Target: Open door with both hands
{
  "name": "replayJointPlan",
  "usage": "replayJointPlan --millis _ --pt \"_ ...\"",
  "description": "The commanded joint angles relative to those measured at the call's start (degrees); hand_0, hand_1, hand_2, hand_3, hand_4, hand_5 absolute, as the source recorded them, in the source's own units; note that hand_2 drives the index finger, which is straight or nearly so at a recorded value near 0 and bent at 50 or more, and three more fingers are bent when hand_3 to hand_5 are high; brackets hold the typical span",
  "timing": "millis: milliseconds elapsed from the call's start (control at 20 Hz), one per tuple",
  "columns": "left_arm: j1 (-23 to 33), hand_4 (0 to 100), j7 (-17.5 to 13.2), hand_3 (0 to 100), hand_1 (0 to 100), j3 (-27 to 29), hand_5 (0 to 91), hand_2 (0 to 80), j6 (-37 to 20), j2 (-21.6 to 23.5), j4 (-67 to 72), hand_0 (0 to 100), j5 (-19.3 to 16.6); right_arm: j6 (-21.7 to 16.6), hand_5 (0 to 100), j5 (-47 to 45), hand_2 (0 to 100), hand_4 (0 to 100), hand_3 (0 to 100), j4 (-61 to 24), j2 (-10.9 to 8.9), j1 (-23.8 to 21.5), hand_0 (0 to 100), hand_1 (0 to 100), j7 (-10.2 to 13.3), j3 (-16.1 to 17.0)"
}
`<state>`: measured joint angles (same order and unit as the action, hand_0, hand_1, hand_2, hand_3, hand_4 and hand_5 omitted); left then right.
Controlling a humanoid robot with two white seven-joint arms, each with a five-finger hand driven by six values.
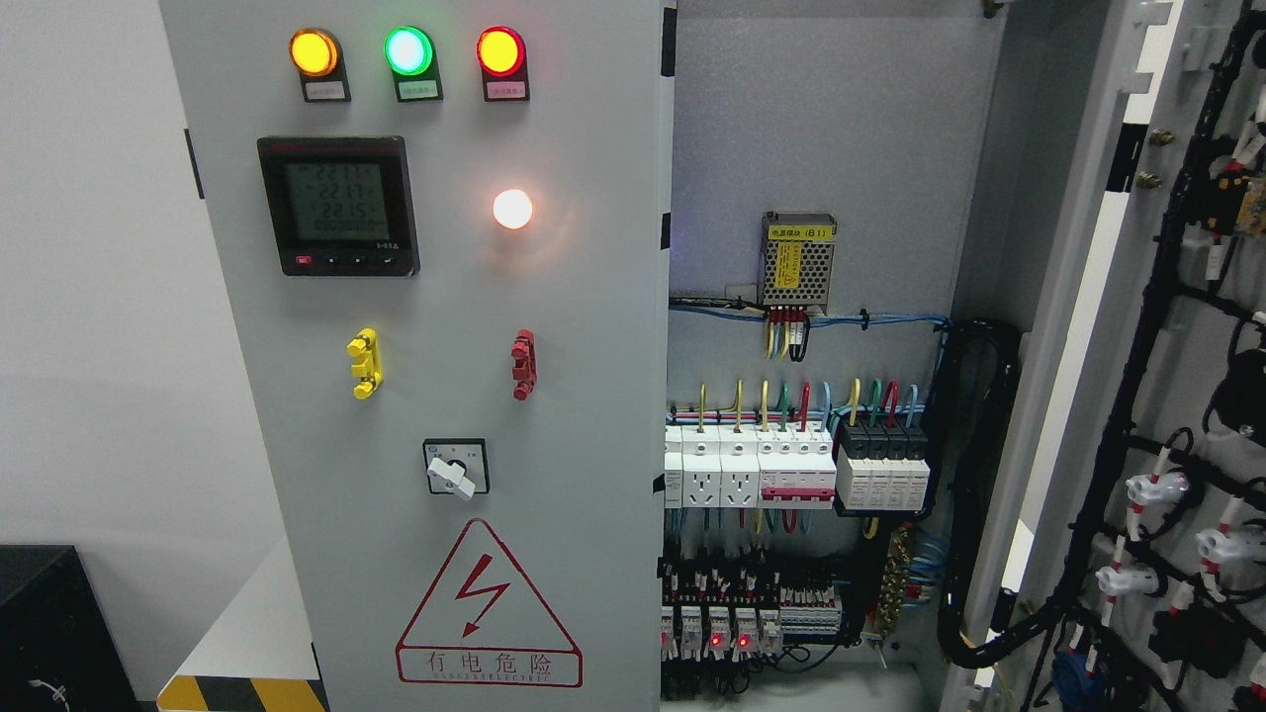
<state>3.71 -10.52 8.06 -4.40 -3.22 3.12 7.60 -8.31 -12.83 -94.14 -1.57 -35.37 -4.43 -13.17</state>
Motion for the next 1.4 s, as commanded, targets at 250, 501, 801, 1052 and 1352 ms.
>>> replayJointPlan --millis 250,501,801,1052,1352 --pt "-0.5 0 0.0 0 0 -5.7 0.0 0.0 -0.1 -0.3 -0.7 0 1.5 -13.8 0 0.0 0 0 0 -25.7 -4.76 14.0 0 0 0.2 -0.9" --pt "-0.6 0 2.4 0 0 -5.7 0.0 0.0 0.0 0.1 -1.6 0 1.9 -15.3 0 0.1 0 0 0 -25.6 -4.32 23.8 0 0 0.6 -0.8" --pt "-0.6 0 5.6 0 0 -5.7 0.0 0.0 -0.1 0.1 -1.6 0 2.0 2.1 0 -0.3 0 0 0 -22.3 -2.22 39.9 0 0 0.6 -0.8" --pt "-0.6 0 5.6 0 0 -5.8 0.0 0.0 -0.1 -0.3 -1.8 0 1.7 3.7 0 -0.3 0 0 0 -13.5 -0.28 51.9 0 0 0.6 -0.4" --pt "-0.6 0 5.6 0 0 -5.9 0.0 0.0 -0.1 -0.7 -1.8 0 1.5 7.0 0 -0.4 0 0 0 -4.0 2.45 60.8 0 0 0.6 -0.3"
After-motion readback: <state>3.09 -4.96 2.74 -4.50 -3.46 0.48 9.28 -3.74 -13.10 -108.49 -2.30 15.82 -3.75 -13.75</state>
